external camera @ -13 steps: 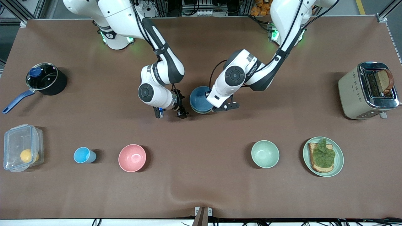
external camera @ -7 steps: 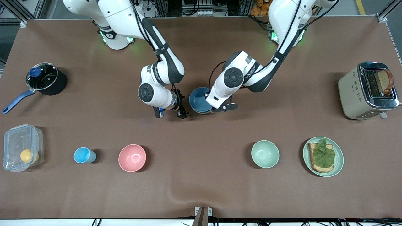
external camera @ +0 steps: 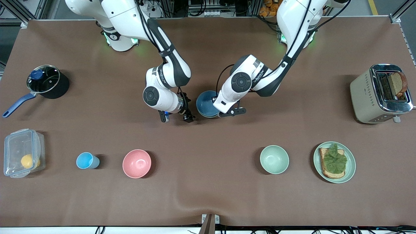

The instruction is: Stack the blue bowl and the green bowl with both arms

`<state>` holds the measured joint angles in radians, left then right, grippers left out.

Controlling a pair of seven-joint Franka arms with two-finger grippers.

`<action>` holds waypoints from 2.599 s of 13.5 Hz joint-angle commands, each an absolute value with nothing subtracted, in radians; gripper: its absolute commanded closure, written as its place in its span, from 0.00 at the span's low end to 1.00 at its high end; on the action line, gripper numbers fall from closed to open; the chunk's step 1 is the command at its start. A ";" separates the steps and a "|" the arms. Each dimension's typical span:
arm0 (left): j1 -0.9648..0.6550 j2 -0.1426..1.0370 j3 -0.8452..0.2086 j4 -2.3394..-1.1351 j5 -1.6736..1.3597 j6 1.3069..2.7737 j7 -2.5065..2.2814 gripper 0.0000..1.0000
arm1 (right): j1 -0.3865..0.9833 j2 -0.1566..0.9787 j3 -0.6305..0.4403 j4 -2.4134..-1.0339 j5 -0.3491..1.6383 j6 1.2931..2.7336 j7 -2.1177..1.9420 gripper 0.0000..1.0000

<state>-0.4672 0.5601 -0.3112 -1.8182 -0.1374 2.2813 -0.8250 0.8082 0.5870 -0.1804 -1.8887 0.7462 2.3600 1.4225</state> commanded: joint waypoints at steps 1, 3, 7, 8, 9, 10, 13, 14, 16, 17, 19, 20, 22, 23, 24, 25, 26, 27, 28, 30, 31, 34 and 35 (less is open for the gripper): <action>-0.477 0.572 -0.305 -1.804 -0.127 2.292 -0.854 0.54 | 0.818 0.583 -0.183 -1.898 0.776 2.362 1.404 0.00; -0.477 0.568 -0.305 -1.802 -0.123 2.292 -0.897 0.00 | 0.818 0.583 -0.183 -1.898 0.776 2.361 1.404 0.00; -0.456 0.473 -0.298 -1.793 -0.069 2.277 -0.917 0.00 | 0.816 0.575 -0.186 -1.910 0.761 2.342 1.385 0.00; -0.430 0.422 -0.295 -1.793 -0.045 2.249 -0.916 0.00 | 0.815 0.568 -0.187 -1.925 0.761 2.342 1.359 0.00; -0.389 0.376 -0.296 -1.792 -0.016 2.215 -0.908 0.00 | 0.810 0.560 -0.190 -1.936 0.759 2.339 1.341 0.00; -0.349 0.323 -0.296 -1.786 0.021 2.179 -0.888 0.00 | 0.807 0.546 -0.198 -1.947 0.758 2.321 1.332 0.00; -0.241 0.233 -0.296 -1.731 0.048 2.041 -0.816 0.00 | 0.807 0.517 -0.279 -1.947 0.704 2.164 1.275 0.00; -0.201 0.210 -0.296 -1.703 0.049 1.979 -0.769 0.00 | 0.807 0.497 -0.316 -1.947 0.689 2.105 1.258 0.00; -0.120 0.166 -0.296 -1.646 0.049 1.866 -0.672 0.00 | 0.807 0.465 -0.385 -1.939 0.658 1.986 1.211 0.00; -0.079 0.137 -0.296 -1.626 0.049 1.814 -0.628 0.00 | 0.807 0.447 -0.420 -1.937 0.646 1.930 1.188 0.00; -0.026 0.088 -0.296 -1.620 0.048 1.755 -0.563 0.00 | 0.807 0.423 -0.491 -1.936 0.595 1.832 1.135 0.00; -0.005 0.072 -0.296 -1.620 0.046 1.738 -0.549 0.00 | 0.807 0.414 -0.521 -1.931 0.566 1.784 1.114 0.00; 0.031 0.045 -0.299 -1.618 0.032 1.710 -0.542 0.00 | 0.807 0.394 -0.583 -1.919 0.499 1.703 1.100 0.00; 0.035 0.040 -0.299 -1.617 0.032 1.709 -0.541 0.00 | 0.805 0.370 -0.609 -1.914 0.455 1.680 1.076 0.00; 0.040 0.035 -0.298 -1.597 0.031 1.695 -0.541 0.00 | 0.801 0.358 -0.641 -1.914 0.436 1.658 1.021 0.00; 0.041 0.040 -0.296 -1.571 0.035 1.665 -0.532 0.00 | 0.776 0.359 -0.664 -1.904 0.433 1.634 0.926 0.00; 0.063 0.038 -0.302 -1.554 0.037 1.649 -0.485 0.00 | 0.718 0.359 -0.667 -1.884 0.434 1.600 0.829 0.00; 0.061 0.034 -0.296 -1.555 0.031 1.648 -0.433 0.00 | 0.653 0.367 -0.667 -1.846 0.433 1.542 0.733 0.00; 0.061 0.034 -0.284 -1.555 0.031 1.644 -0.404 0.00 | 0.602 0.370 -0.667 -1.815 0.431 1.507 0.666 0.00; 0.061 0.035 -0.246 -1.554 0.029 1.644 -0.332 0.00 | 0.530 0.368 -0.664 -1.755 0.344 1.462 0.557 0.00; 0.061 0.034 -0.229 -1.555 0.028 1.640 -0.281 0.00 | 0.482 0.368 -0.658 -1.731 0.300 1.442 0.520 0.00; 0.060 0.032 -0.213 -1.551 0.026 1.631 -0.261 0.00 | 0.358 0.351 -0.611 -1.654 0.240 1.437 0.364 0.00; 0.057 0.032 -0.212 -1.549 0.026 1.631 -0.259 0.00 | 0.332 0.324 -0.577 -1.628 0.197 1.419 0.323 0.00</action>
